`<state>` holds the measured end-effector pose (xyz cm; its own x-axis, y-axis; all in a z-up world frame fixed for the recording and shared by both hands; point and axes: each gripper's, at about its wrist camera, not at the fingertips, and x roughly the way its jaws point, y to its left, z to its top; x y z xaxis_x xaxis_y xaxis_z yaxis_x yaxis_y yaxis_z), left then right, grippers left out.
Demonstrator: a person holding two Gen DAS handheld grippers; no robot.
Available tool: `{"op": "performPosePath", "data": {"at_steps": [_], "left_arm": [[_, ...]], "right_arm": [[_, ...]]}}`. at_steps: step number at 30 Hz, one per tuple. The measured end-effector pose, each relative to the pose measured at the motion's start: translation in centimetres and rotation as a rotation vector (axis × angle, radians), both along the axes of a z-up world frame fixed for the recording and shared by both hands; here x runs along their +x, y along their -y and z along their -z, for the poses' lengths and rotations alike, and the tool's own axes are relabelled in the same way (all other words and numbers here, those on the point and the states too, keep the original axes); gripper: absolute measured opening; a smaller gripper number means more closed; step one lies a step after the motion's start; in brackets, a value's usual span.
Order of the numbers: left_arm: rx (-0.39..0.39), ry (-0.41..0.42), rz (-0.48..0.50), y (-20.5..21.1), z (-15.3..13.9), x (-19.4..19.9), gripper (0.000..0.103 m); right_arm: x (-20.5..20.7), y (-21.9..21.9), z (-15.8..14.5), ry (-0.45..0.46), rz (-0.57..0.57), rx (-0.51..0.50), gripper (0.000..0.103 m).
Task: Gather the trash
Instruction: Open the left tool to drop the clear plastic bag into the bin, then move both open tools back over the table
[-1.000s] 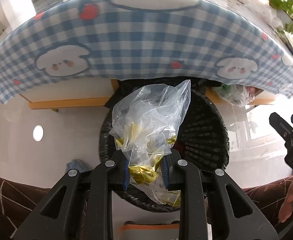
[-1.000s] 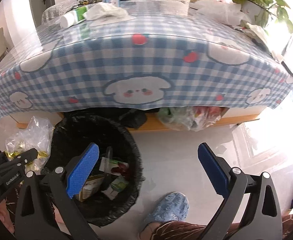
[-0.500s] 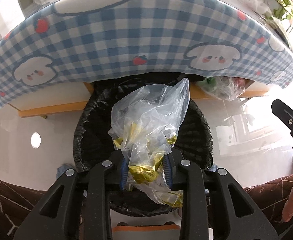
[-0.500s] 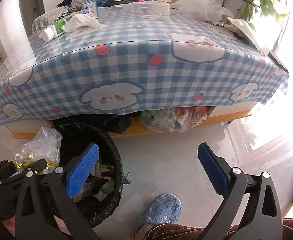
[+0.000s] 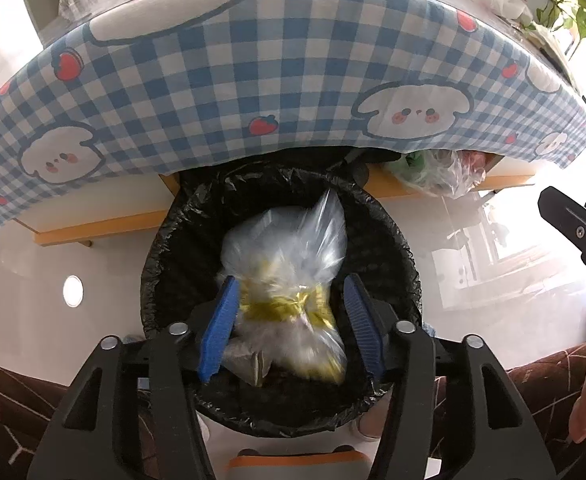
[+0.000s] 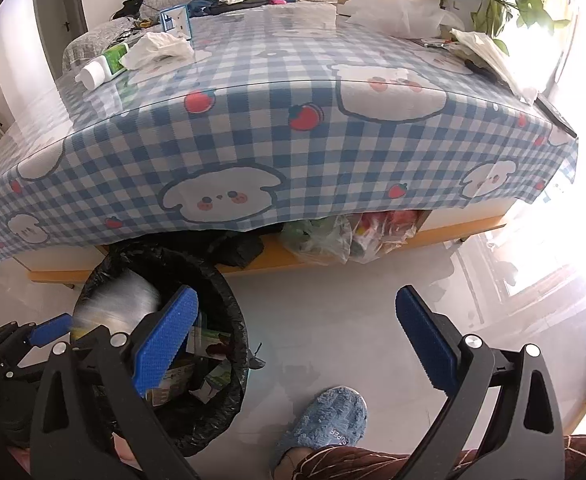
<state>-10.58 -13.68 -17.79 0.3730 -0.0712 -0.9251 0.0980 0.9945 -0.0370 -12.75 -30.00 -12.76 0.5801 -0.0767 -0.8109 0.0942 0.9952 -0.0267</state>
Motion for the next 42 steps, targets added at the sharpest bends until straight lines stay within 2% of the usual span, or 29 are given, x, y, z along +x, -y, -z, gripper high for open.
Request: {"op": "performPosePath", "data": {"at_steps": [2,9,17,23,30,38,42], "left_arm": [[0.008,0.007,-0.001,-0.2,-0.1,0.0,0.068],[0.002,0.043,-0.019,-1.5,-1.1,-0.1,0.085],[0.008,0.084,-0.053,-3.4,-2.5,-0.1,0.097],[-0.001,0.087,-0.07,-4.5,-3.2,0.0,0.097],[0.0,0.126,-0.107,-6.9,-5.6,0.8,0.097],[0.018,0.163,-0.13,-9.3,-7.7,4.0,0.097],[-0.01,0.183,-0.15,-10.0,-9.2,5.9,0.097]], "right_arm": [[0.0,-0.1,0.0,0.0,-0.002,-0.001,0.095],[0.1,-0.7,-0.1,0.004,-0.015,0.006,0.095],[0.3,-1.8,-0.7,0.02,-0.036,0.018,0.095],[0.7,-3.3,-1.5,0.031,-0.058,0.025,0.095],[2.0,-5.7,-3.2,0.063,-0.115,-0.011,0.095],[4.5,-6.4,-5.5,0.107,-0.151,-0.039,0.095],[6.0,-6.6,-6.4,0.124,-0.155,-0.031,0.095]]}}
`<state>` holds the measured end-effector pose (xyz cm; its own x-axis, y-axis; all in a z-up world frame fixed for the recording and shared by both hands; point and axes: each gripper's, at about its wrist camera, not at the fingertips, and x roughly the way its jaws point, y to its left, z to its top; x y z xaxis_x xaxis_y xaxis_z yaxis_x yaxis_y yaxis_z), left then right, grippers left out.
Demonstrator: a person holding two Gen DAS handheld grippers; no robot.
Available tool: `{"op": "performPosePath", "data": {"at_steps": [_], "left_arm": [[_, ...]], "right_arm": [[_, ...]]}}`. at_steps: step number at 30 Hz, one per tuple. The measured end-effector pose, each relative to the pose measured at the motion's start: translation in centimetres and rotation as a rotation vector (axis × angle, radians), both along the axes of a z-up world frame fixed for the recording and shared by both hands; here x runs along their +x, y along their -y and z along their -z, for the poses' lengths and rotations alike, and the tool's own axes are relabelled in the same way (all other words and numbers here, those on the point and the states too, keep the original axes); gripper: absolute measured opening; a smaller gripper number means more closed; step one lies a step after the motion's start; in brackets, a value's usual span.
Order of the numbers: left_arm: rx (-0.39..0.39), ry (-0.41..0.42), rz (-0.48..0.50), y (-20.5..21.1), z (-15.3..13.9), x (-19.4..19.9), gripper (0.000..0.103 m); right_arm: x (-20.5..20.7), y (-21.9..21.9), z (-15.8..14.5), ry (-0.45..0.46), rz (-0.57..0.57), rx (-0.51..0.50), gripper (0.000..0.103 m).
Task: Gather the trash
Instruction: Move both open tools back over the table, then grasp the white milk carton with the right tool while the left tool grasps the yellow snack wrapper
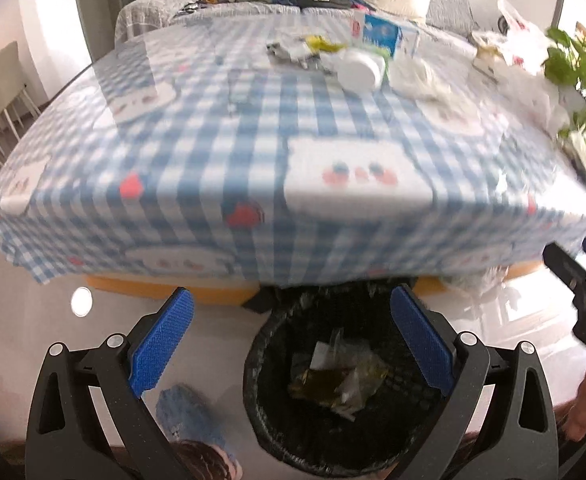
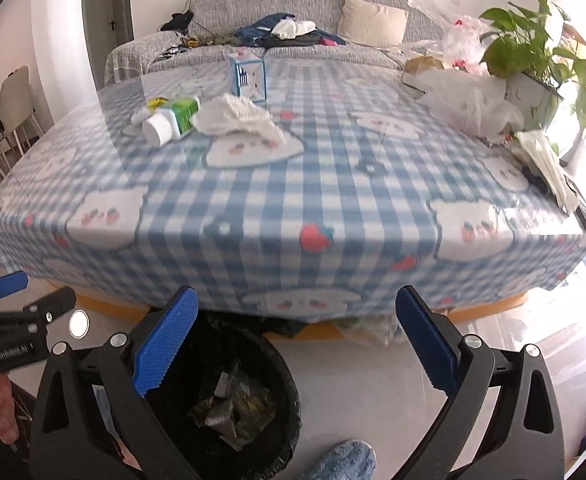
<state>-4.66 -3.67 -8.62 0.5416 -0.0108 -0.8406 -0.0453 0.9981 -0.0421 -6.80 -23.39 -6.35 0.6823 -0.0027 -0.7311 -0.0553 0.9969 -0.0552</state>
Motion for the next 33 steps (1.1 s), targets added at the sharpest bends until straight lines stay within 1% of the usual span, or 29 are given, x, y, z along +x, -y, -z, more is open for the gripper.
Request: {"op": "performPosePath", "data": {"at_steps": [10,18,27,33], "left_arm": [[-0.015,0.041,-0.013,-1.5,-2.7,4.5,0.097],[-0.067,0.052,-0.037,-2.6,-3.9,7.9,0.097],[-0.07,0.056,-0.05,-3.4,-4.7,12.5,0.097],[-0.061,0.062,-0.04,-3.3,-5.3,15.7,0.097]], "right_arm": [[3.5,-1.6,-1.2,0.027,-0.043,-0.027,0.095],[6.7,-2.2,-1.7,0.035,-0.058,-0.022,0.095],[10.0,-3.0,-2.2,0.045,-0.078,-0.006,0.095],[12.6,-3.4,-2.8,0.053,-0.085,0.003,0.095]]}}
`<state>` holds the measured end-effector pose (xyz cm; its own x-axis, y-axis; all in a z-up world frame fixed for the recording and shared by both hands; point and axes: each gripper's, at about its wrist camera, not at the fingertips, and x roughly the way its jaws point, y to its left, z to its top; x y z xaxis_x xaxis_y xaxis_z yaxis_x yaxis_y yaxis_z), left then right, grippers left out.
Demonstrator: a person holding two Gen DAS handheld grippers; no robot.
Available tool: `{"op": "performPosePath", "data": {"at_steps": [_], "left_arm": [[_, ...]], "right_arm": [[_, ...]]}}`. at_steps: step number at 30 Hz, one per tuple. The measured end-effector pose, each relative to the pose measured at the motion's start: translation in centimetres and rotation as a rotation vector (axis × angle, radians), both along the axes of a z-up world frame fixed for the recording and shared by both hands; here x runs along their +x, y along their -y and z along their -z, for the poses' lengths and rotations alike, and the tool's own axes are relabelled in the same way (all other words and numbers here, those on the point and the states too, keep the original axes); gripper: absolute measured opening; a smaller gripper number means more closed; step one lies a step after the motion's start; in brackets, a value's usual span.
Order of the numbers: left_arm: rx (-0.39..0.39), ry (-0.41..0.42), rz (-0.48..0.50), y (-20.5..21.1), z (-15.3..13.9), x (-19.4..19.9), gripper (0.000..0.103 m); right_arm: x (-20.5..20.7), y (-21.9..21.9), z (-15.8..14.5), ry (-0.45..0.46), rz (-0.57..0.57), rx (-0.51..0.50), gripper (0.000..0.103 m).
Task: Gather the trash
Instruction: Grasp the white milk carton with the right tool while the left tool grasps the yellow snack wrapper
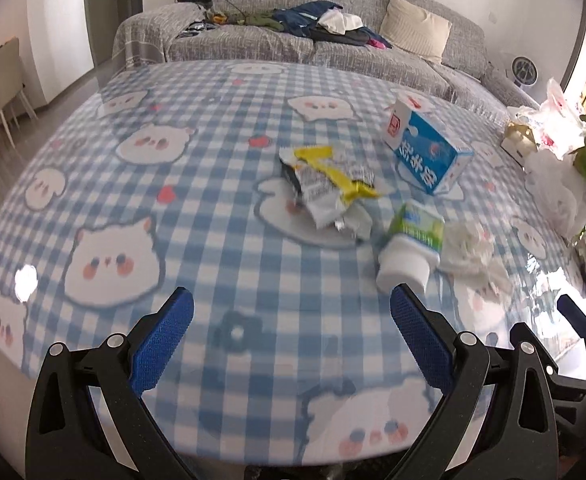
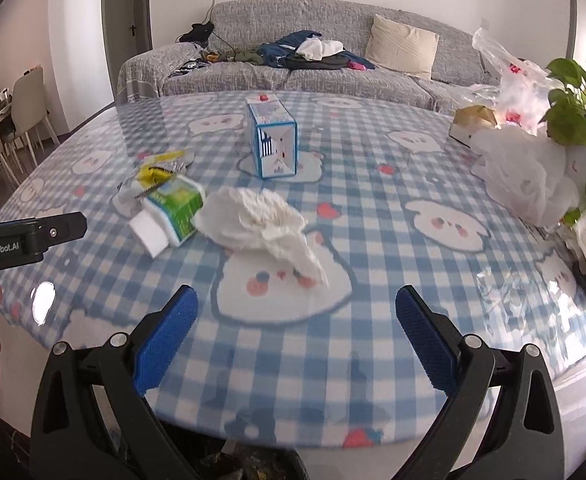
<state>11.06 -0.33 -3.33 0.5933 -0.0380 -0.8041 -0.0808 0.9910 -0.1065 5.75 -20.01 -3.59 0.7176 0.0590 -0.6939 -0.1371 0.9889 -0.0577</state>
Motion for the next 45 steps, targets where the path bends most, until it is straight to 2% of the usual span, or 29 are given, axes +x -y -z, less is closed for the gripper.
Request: {"op": "performPosePath", "data": {"at_steps": [17,26,32,37,45], "left_arm": [[-0.016,-0.049,-0.026,0.8,0.4,9.2,0.096],[-0.012,-0.098,-0.051,1.2,1.5,13.3,0.096],[-0.042,-0.133,-0.047,1.4,2.9,14.9,0.095],[-0.018,-0.146,-0.044,1.8,3.7,15.7,0.089],[0.046,-0.171,-0.087,1.9,3.5,15.8,0.062]], "right_arm": [[9.0,-1.1,-1.7,0.046,-0.042,0.035,0.095],[13.3,-1.9,-2.1,0.061,-0.071,0.045,0.087],[15.6,-2.0,-1.6,0.044,-0.074,0.063,0.077],[17.3,-2.0,-0.4,0.017,-0.076,0.08,0.07],[18.3,-2.4,0.4,0.007,-0.078,0.088,0.053]]}}
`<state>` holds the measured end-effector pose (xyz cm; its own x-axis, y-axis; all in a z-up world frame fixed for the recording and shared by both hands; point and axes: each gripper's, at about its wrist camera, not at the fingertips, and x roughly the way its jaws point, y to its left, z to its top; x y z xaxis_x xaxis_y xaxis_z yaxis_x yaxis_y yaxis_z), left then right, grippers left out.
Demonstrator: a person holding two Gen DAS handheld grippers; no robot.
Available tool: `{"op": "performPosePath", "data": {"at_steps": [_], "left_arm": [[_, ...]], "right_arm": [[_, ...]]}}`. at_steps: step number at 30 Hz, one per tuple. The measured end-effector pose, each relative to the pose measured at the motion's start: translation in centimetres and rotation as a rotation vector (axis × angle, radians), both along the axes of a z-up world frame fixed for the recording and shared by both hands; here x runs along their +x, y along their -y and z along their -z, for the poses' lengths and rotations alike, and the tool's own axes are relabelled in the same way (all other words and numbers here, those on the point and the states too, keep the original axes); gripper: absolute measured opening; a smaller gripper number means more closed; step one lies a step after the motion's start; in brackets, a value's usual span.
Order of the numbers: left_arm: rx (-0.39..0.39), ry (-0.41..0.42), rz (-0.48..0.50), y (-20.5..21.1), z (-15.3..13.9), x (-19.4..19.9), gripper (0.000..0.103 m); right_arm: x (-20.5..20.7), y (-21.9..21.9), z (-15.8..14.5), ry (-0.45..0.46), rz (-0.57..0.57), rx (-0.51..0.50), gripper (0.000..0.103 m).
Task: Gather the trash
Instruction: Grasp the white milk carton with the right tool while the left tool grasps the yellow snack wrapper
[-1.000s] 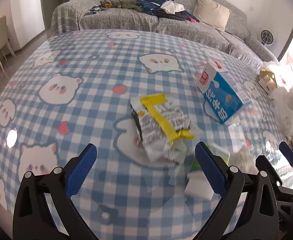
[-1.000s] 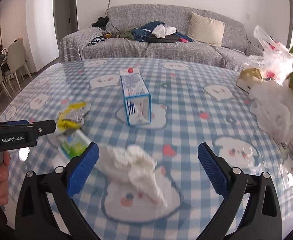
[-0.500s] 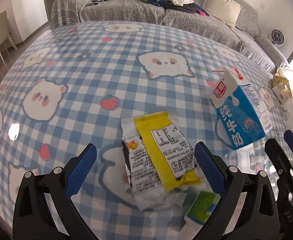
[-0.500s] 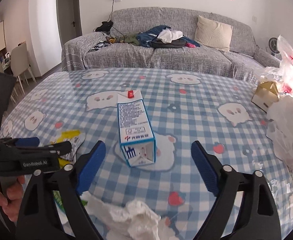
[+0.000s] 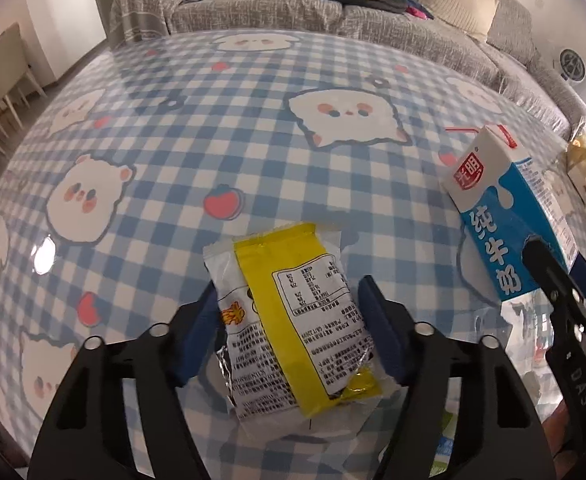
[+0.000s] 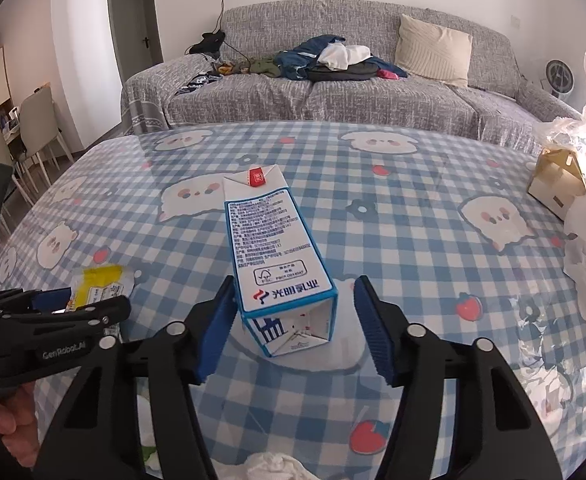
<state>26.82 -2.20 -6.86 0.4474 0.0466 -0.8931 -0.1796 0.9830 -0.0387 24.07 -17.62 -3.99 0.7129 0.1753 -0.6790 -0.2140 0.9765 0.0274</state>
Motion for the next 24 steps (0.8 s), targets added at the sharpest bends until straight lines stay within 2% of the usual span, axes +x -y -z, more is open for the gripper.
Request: {"op": "performPosePath", "data": {"at_steps": [1,2,3,9,24], "left_arm": [[0.002,0.0,0.0,-0.1,0.0,-0.1,0.06],[0.006,0.001,0.002,-0.1,-0.2,-0.3,0.053],[0.01,0.004,0.008,-0.2,-0.2,-0.4,0.043],[-0.017,0.021,0.032,-0.6,-0.5,-1.0,0.027],[0.014,0.047,0.05,-0.3,-1.5,-1.3,0.022]], "right_arm": [[0.1,-0.1,0.1,-0.002,0.001,-0.003,0.052],[0.1,-0.2,0.1,-0.003,0.0,-0.002,0.045],[0.2,-0.3,0.1,-0.003,0.002,-0.007,0.045],[0.1,-0.6,0.1,0.012,0.02,-0.022,0.044],[-0.6,-0.1,-0.6,0.035,0.043,-0.017,0.043]]}}
